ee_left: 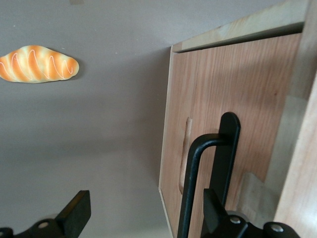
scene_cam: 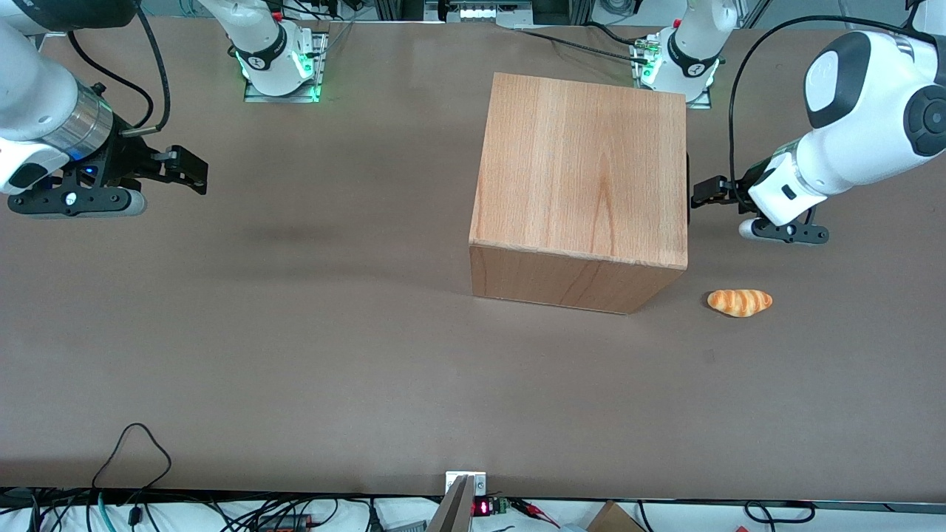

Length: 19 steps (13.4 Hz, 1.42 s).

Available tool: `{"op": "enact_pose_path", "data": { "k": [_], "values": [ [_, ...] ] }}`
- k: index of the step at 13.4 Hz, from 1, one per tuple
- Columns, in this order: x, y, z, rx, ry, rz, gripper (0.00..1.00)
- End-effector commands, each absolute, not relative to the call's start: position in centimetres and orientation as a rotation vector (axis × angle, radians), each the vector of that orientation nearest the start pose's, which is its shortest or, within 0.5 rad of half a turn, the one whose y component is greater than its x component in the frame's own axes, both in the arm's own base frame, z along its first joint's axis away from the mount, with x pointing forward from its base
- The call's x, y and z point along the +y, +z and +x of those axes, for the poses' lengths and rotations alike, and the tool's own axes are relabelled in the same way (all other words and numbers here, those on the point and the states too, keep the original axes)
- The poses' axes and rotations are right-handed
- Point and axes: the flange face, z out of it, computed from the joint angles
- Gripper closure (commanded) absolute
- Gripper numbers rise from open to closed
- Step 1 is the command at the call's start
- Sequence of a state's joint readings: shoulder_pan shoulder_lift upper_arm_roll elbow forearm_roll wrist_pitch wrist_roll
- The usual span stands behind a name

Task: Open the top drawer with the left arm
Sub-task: 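Move the open left gripper to the drawer's black bar handle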

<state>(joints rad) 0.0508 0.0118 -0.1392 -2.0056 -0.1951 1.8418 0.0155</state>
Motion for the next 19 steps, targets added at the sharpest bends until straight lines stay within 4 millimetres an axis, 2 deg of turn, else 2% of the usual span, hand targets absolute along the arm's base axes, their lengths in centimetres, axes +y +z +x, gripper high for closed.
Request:
{"op": "enact_pose_path", "data": {
  "k": [1, 6, 8, 10, 15, 19],
  "values": [
    [-6.4, 42.8, 53.1, 0.113, 0.299, -3.329, 0.00],
    [-6.6, 41.8, 53.1, 0.116, 0.330, -3.328, 0.00],
    [-7.6, 41.3, 53.0, 0.145, 0.336, -3.325, 0.00],
    [-7.8, 40.7, 52.9, 0.151, 0.354, -3.323, 0.00],
    [-7.8, 39.6, 53.1, 0.170, 0.380, -3.322, 0.00],
    [-7.0, 39.0, 53.5, 0.164, 0.376, -3.318, 0.00]
  ]
}}
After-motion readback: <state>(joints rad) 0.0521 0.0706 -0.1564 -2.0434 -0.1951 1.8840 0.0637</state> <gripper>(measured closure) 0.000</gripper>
